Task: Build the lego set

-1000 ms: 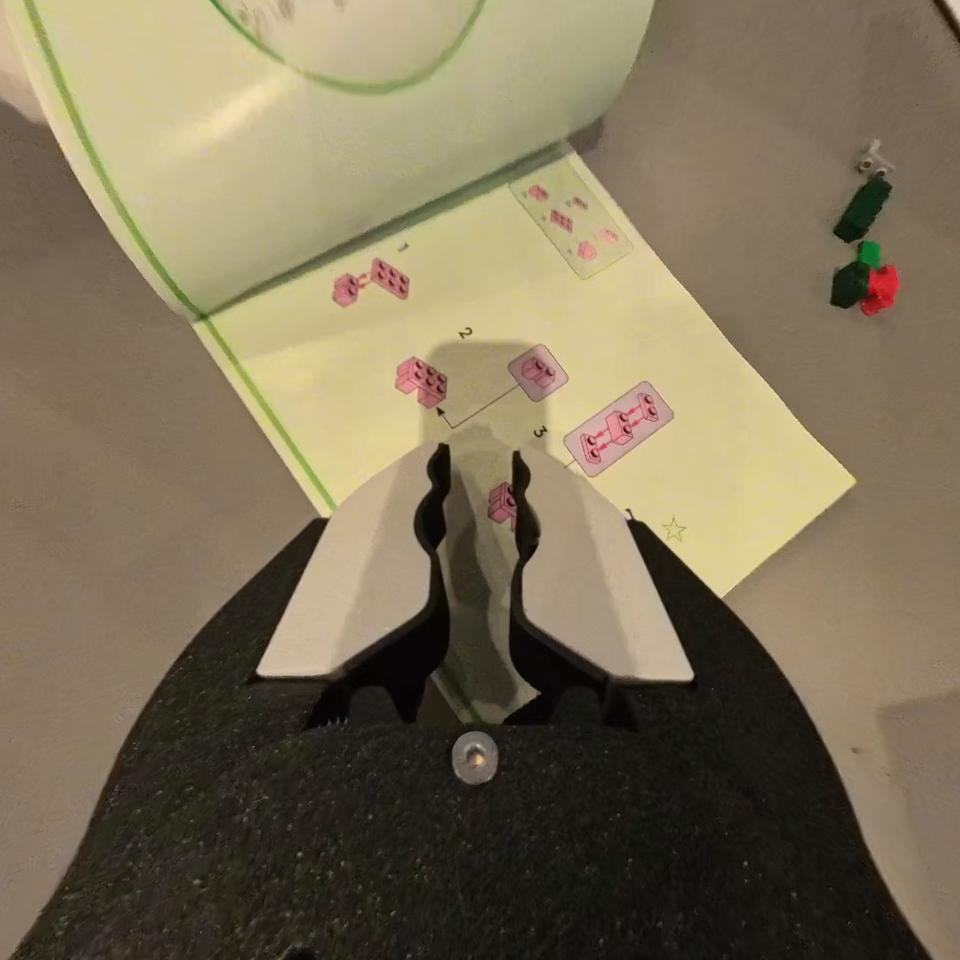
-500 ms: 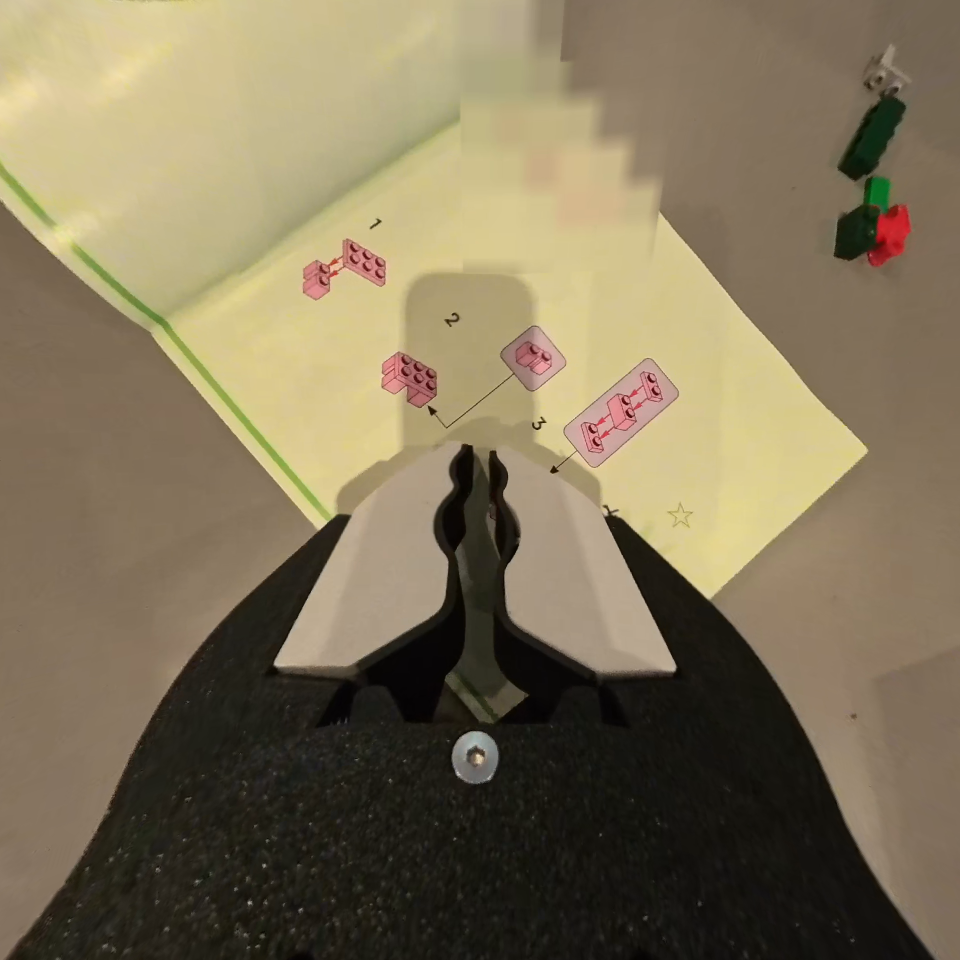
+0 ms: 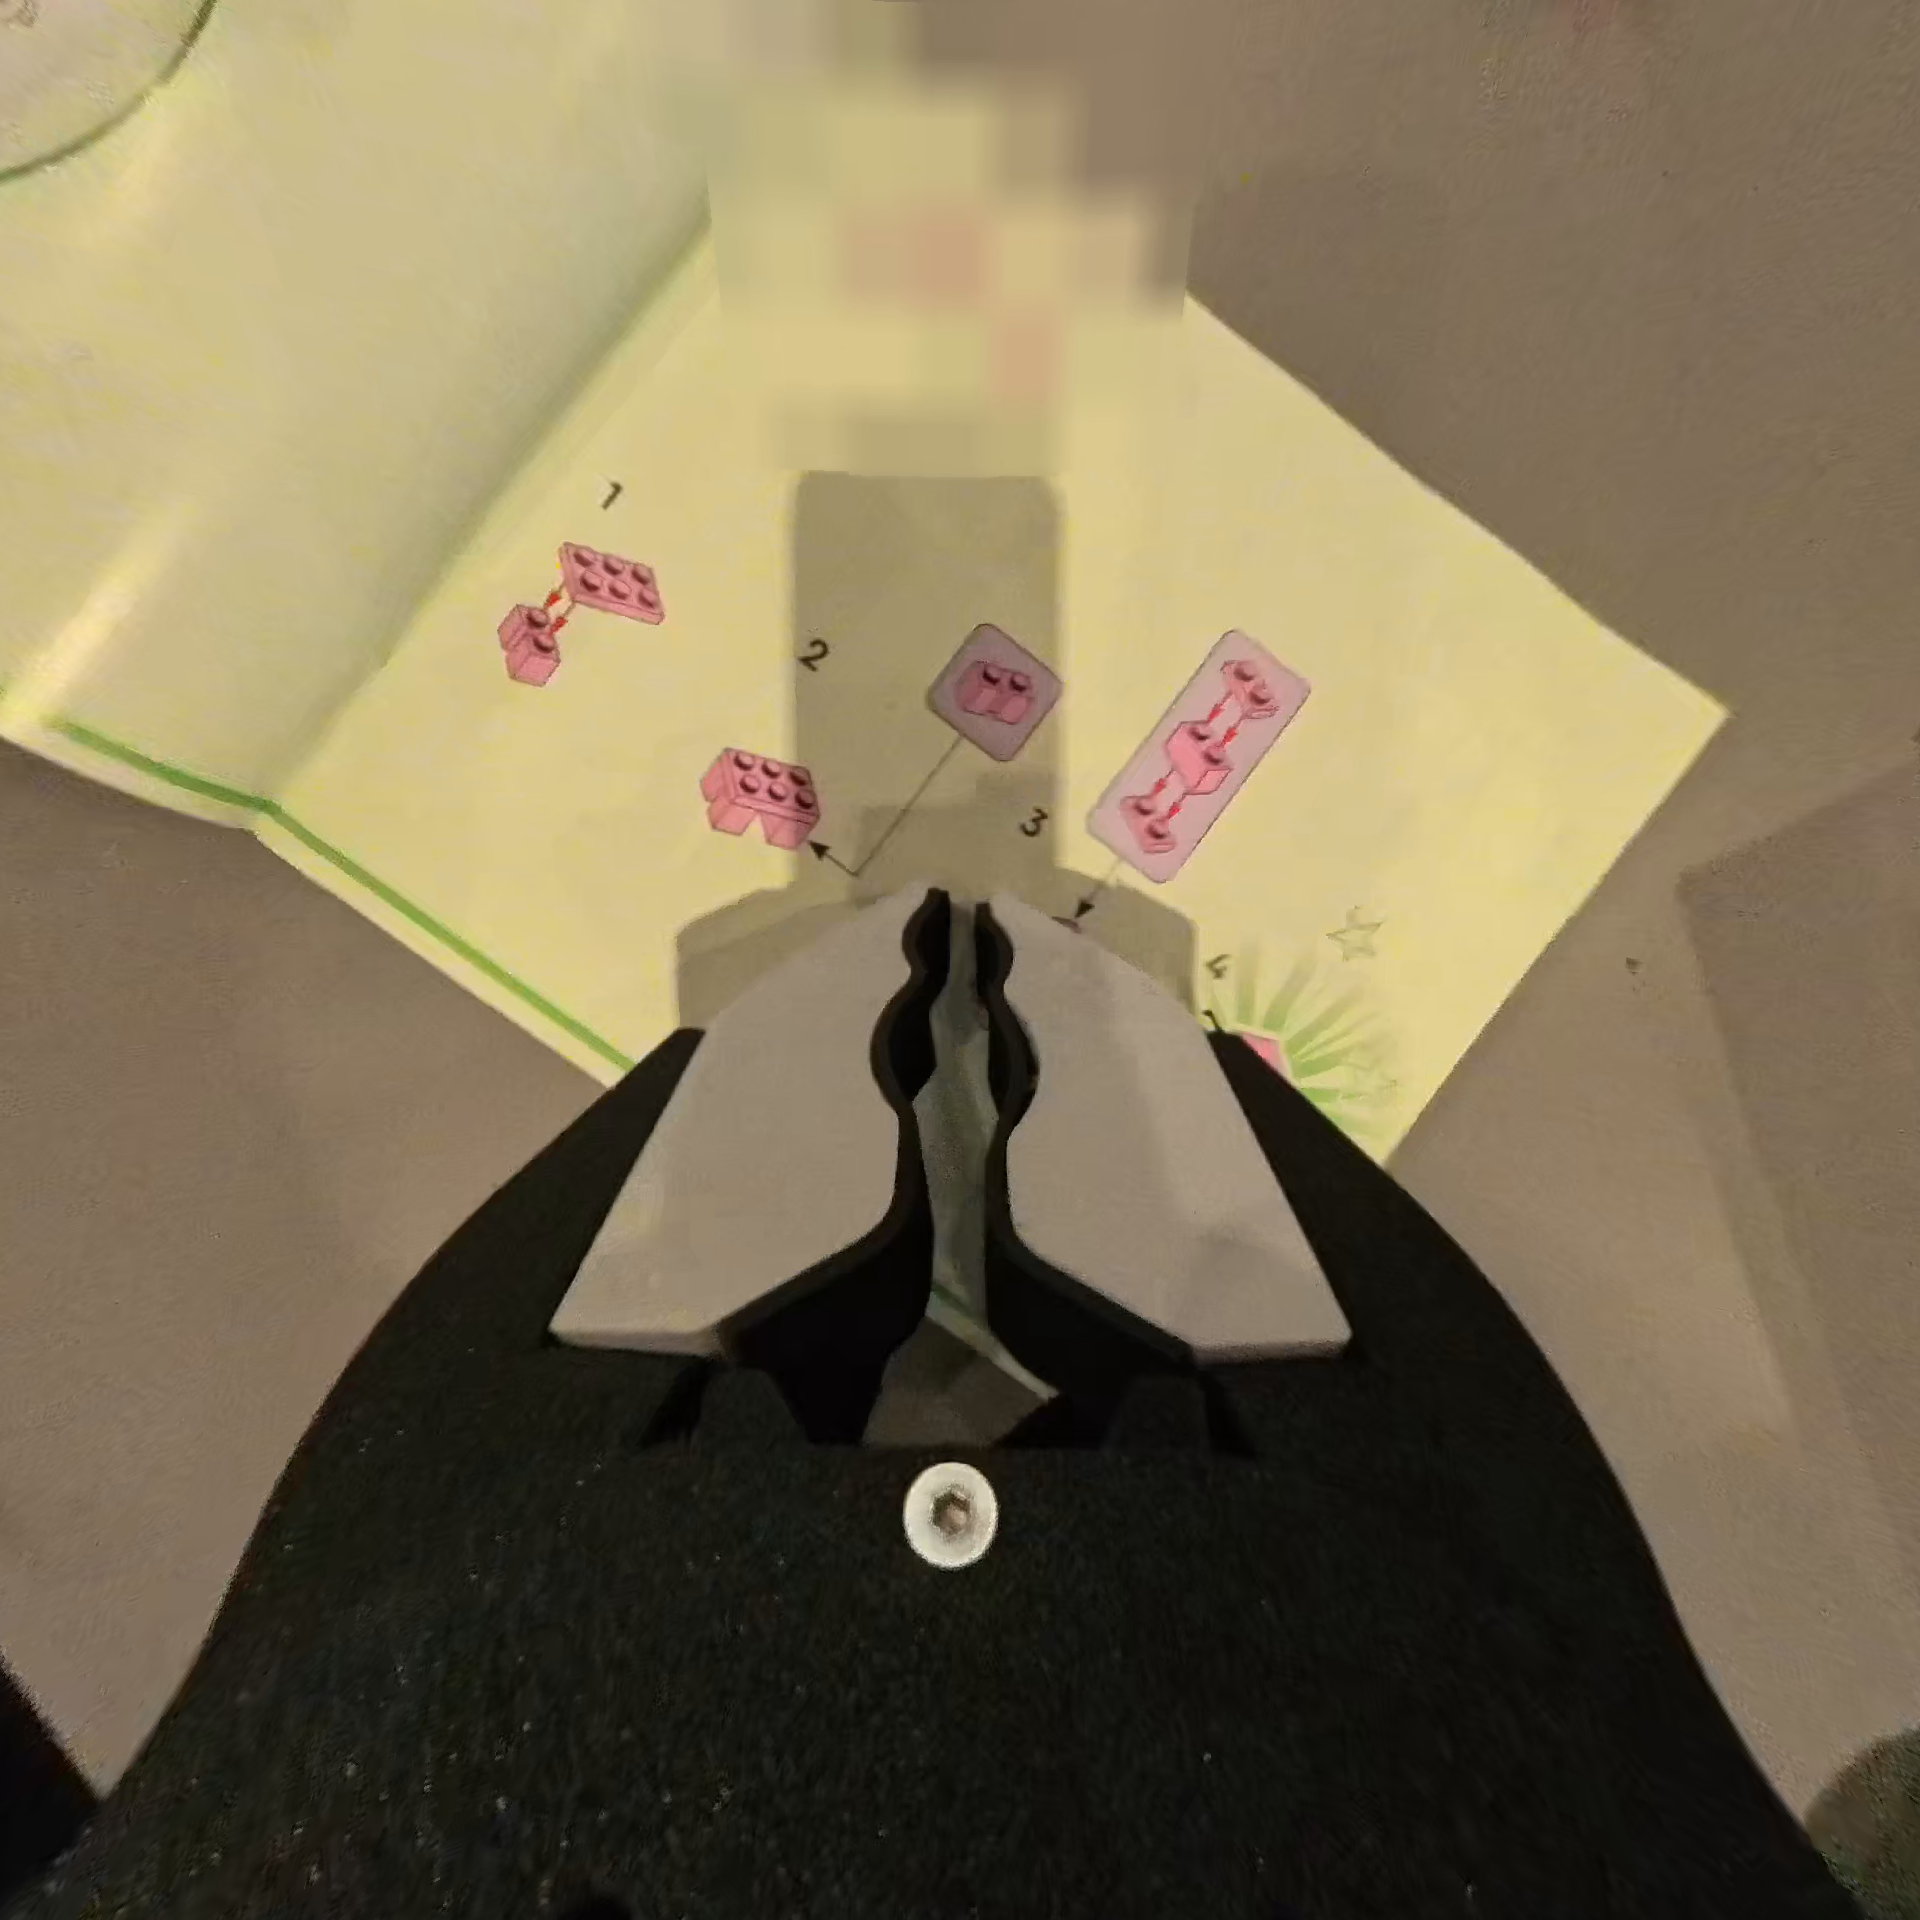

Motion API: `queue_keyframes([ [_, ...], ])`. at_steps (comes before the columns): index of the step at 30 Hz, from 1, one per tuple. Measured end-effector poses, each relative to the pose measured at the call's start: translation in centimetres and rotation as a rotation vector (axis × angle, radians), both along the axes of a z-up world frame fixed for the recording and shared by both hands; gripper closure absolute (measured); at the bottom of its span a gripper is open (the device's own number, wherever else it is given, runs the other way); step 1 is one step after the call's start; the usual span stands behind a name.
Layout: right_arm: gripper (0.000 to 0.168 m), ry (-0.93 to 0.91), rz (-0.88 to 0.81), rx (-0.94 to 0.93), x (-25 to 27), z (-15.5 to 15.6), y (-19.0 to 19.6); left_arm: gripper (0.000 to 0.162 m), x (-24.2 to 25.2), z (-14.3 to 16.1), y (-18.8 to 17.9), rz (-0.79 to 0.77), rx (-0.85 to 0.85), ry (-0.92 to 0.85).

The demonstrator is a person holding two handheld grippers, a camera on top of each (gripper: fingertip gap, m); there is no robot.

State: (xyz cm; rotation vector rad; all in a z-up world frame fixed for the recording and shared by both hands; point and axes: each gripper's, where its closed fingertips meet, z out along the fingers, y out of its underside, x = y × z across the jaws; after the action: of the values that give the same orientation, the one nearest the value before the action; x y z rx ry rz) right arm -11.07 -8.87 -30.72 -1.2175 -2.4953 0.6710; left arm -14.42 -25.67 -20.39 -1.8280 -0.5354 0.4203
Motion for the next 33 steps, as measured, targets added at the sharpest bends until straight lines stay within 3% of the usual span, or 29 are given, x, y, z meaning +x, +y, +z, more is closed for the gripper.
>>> queue_keyframes([
  [7,0.147,0.288,0.108,-0.117,-6.9,5.2,-0.1,0.113,-2.1,0.9,-2.4,0.094,0.083,-0.011],
  [13,0.120,0.274,0.112,-0.329,-15.1,3.9,-2.3,0.114,-3.2,0.9,-5.1,0.156,0.134,-0.022],
  [18,0.124,0.241,0.103,-0.132,-19.6,0.5,-2.0,0.115,-3.5,0.6,-6.4,0.182,0.178,-0.046],
  [25,0.143,0.277,0.022,-0.178,-20.8,1.1,-1.8,0.116,-3.7,0.0,-6.5,0.173,0.189,-0.065],
  [28,0.168,0.344,-0.057,-0.146,-21.8,1.7,-0.4,0.117,-4.0,0.0,-6.1,0.161,0.198,-0.066],
  [33,0.168,0.297,-0.114,-0.068,-22.6,0.3,0.9,0.118,-4.0,0.0,-5.7,0.149,0.202,-0.066],
])
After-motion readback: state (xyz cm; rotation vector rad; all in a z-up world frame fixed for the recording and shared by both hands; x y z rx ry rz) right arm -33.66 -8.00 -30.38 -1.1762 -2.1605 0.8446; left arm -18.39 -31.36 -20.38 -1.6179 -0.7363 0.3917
